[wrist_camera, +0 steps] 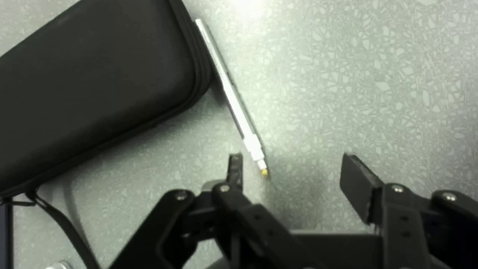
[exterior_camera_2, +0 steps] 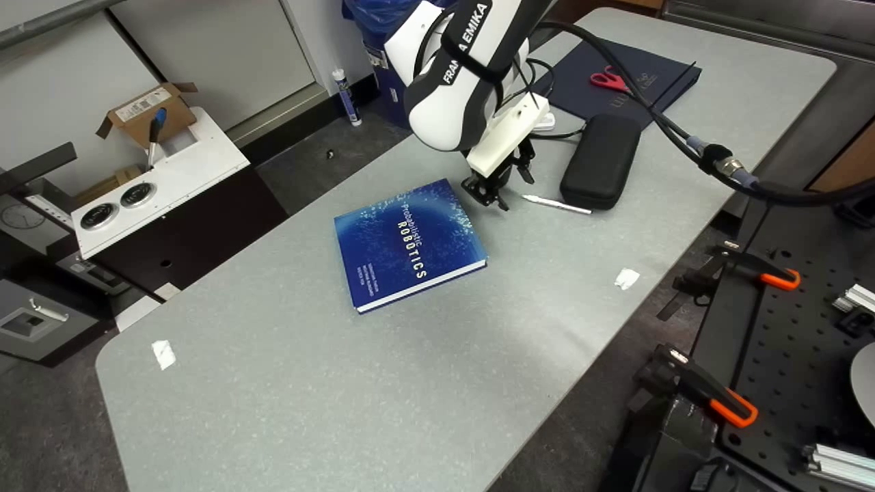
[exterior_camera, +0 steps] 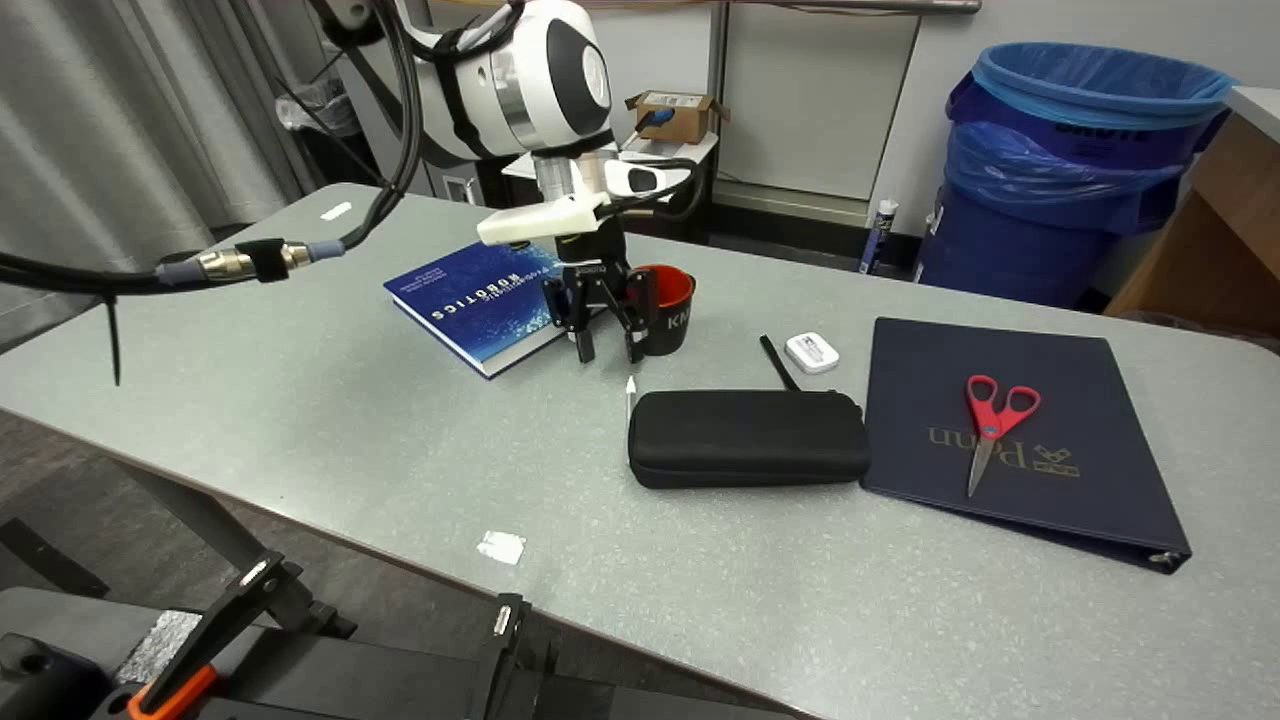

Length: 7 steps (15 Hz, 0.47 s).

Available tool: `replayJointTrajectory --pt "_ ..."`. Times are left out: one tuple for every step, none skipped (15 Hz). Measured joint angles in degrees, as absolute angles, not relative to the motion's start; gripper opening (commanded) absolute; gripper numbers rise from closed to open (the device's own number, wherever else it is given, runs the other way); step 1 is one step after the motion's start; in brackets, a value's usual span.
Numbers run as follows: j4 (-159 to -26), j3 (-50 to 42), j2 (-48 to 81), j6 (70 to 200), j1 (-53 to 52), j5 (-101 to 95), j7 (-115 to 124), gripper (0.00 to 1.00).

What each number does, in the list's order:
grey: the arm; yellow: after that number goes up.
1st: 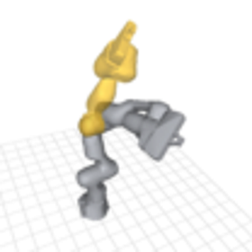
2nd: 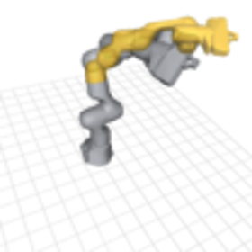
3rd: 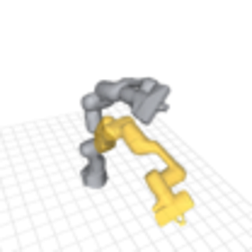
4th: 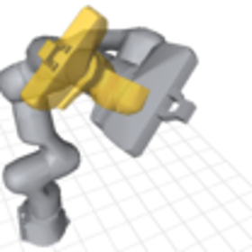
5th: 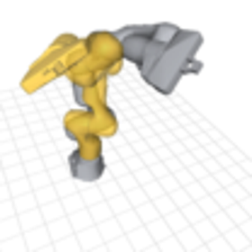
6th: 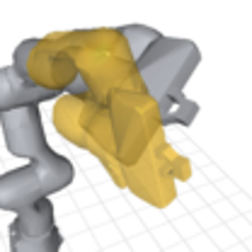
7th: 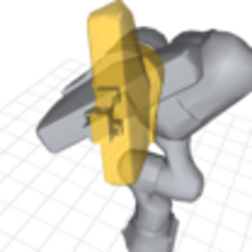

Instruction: Remove the pen from the mug.

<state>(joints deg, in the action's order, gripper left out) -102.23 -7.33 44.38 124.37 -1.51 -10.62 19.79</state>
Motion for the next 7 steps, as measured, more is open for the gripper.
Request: replayJointTrajectory --pt "-102.0 -7.3 44.4 124.4 -1.5 -10.5 19.8 1.00" --pt "-101.8 -7.3 44.4 124.4 -1.5 -10.4 19.8 0.93" --pt "-101.7 -7.3 44.4 124.4 -1.5 -10.4 19.8 1.00" --pt "-101.8 -7.3 44.4 124.4 -1.5 -10.4 19.7 1.00" --pt "-101.8 -7.3 44.4 124.4 -1.5 -10.4 19.7 1.00" --pt "-101.8 -7.3 44.4 124.4 -1.5 -10.4 19.7 1.00" --pt "-101.8 -7.3 44.4 124.4 -1.5 -10.4 19.7 1.00"
